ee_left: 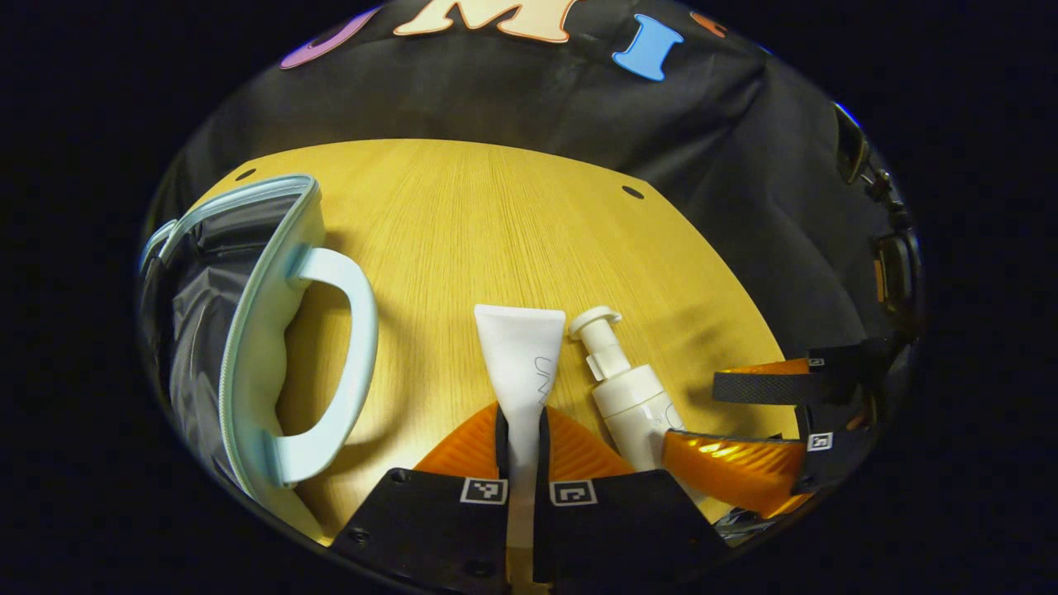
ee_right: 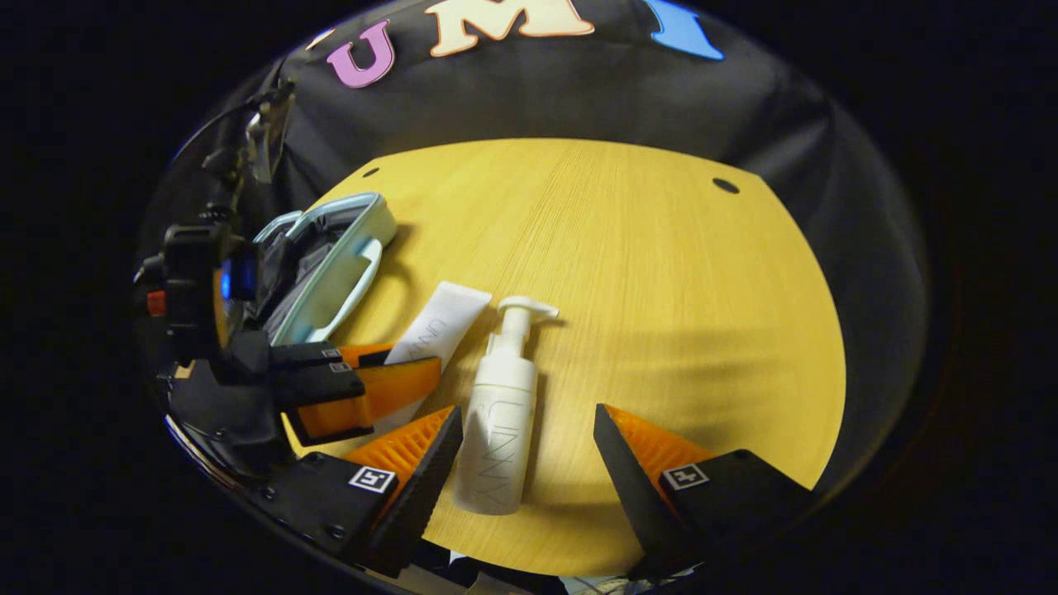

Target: First open the suitcase, pack the skin care products into it, and then close the suitcase.

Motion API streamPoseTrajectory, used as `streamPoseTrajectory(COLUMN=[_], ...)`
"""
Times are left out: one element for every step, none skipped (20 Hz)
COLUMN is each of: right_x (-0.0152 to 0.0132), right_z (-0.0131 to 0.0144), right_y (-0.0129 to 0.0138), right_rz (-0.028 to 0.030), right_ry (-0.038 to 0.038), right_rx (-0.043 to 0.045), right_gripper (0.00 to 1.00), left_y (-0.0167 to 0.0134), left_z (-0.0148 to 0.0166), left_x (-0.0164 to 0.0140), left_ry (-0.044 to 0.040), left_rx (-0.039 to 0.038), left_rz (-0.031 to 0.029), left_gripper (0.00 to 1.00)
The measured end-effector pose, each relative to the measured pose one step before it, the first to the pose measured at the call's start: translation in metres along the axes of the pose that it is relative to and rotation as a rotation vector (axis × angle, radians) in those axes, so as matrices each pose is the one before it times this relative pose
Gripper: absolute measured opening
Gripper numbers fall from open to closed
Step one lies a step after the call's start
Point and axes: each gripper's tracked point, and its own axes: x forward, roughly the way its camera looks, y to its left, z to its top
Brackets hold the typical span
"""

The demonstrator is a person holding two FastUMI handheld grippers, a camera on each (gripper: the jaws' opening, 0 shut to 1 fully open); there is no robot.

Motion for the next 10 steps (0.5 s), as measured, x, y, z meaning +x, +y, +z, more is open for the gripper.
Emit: streamPoseTrajectory(right_x=[0.00427, 0.00340, 0.00185, 0.00225, 0.00333, 0.00355, 0.00000, 0.00027, 0.00028, 0.00006], right_z=[-0.00412, -0.00252, -0.00345, -0.00319, -0.00276, -0.00406, -0.00697, 0.00856, -0.00653, 0.00454], right_y=[0.00406, 0.00158, 0.00035, 0.00153, 0.00187, 0.00291, -0.00037, -0.00160, -0.00307, -0.00172], right_rz=[0.01359, 0.00153, 0.00024, 0.00047, 0.00473, 0.01284, -0.00465, -0.01406, -0.00855, -0.01391], right_ry=[0.01461, 0.01319, 0.01433, 0.01824, 0.01318, 0.01988, 0.03020, -0.04233, 0.01437, -0.01947], right_rx=[-0.00276, -0.00650, -0.01019, -0.00862, -0.00487, 0.00230, 0.00339, -0.00941, -0.03055, -0.00993], right_gripper=[1.00, 1.00, 0.99, 0.98, 0.96, 0.94, 0.83, 0.71, 0.60, 0.58], left_y=[-0.00171, -0.00191, -0.00260, -0.00241, -0.00245, -0.00574, -0.00288, 0.00141, 0.00017, 0.00058], left_z=[0.00247, 0.00472, 0.00642, 0.00613, 0.00844, 0.00915, 0.01044, 0.00835, 0.00866, 0.00930], left_x=[-0.00489, -0.00525, -0.00517, -0.00648, -0.00613, -0.00378, -0.00633, -0.00787, -0.00798, -0.00736], left_ry=[-0.00343, -0.00957, -0.01021, -0.00784, -0.01511, -0.01312, -0.01858, -0.01439, -0.01426, -0.01354], left_rx=[-0.00232, -0.00733, -0.00476, 0.00393, 0.00880, 0.01101, 0.00816, -0.00060, -0.00264, -0.00049], left_rz=[-0.00244, -0.00576, -0.00861, -0.00594, -0.00380, -0.00340, -0.00396, -0.00287, -0.00174, 0.00354], left_gripper=[0.05, 0.04, 0.05, 0.05, 0.05, 0.05, 0.05, 0.04, 0.05, 0.04])
